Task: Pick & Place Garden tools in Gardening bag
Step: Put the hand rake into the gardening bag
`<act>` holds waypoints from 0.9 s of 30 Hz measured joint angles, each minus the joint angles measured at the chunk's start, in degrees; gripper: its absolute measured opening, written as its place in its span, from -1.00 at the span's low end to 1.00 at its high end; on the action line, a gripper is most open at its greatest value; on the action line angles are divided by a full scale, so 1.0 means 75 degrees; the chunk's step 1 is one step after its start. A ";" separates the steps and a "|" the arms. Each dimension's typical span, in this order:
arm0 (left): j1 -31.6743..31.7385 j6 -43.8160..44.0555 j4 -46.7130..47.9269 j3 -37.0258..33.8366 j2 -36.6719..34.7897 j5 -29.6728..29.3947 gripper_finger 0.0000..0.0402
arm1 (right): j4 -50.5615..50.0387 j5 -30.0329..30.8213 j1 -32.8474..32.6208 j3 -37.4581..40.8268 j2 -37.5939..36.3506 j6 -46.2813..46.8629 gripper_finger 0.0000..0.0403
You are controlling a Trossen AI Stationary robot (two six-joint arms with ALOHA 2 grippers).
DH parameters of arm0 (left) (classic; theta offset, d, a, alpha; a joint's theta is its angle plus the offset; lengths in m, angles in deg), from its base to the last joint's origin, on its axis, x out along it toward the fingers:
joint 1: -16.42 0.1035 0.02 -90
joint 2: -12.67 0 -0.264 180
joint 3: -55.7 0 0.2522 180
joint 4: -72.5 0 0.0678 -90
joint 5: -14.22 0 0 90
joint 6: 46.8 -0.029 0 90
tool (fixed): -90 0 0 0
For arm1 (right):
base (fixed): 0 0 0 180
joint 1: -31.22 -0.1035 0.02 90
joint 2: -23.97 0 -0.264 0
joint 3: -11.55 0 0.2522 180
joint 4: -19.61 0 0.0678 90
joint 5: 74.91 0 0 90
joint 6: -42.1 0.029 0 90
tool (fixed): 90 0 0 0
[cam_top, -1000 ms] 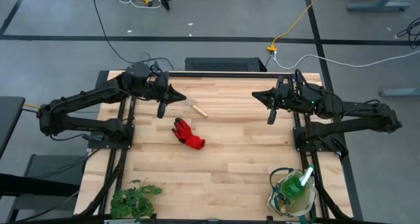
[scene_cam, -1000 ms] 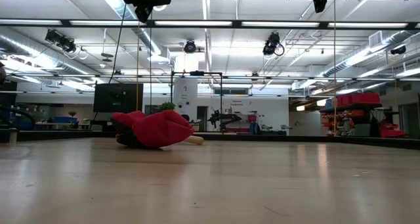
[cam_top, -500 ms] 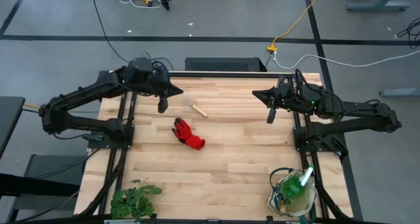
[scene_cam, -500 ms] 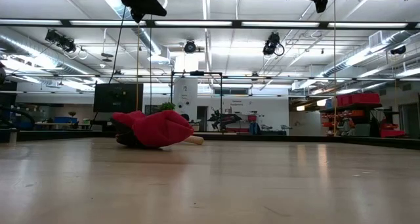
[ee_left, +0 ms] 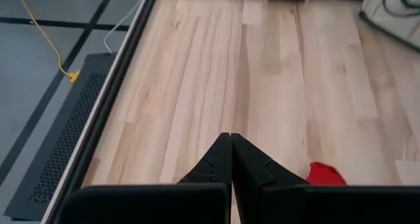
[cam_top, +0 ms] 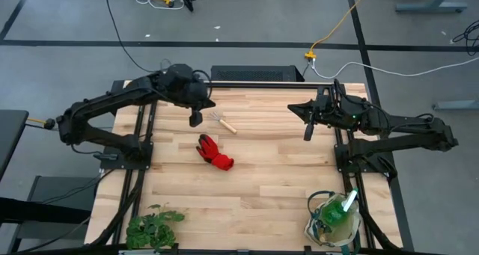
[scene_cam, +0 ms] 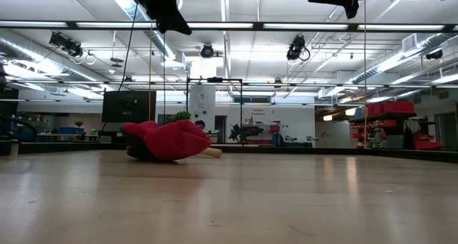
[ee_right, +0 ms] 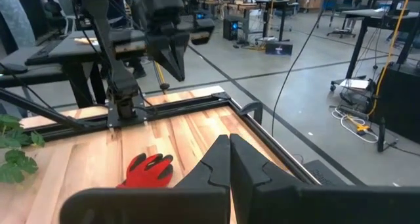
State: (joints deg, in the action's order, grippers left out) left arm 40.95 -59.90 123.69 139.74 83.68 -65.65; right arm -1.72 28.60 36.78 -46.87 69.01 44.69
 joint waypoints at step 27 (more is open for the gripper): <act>-0.0358 -0.3047 -0.0032 0.0003 0.1674 -0.0177 -0.94 | -0.0147 -0.0144 -0.0006 0.0000 0.0000 0.0017 -1.00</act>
State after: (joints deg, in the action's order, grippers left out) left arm 38.27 -82.76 123.45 139.76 96.23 -66.98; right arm -2.82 27.52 36.74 -46.87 69.01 44.82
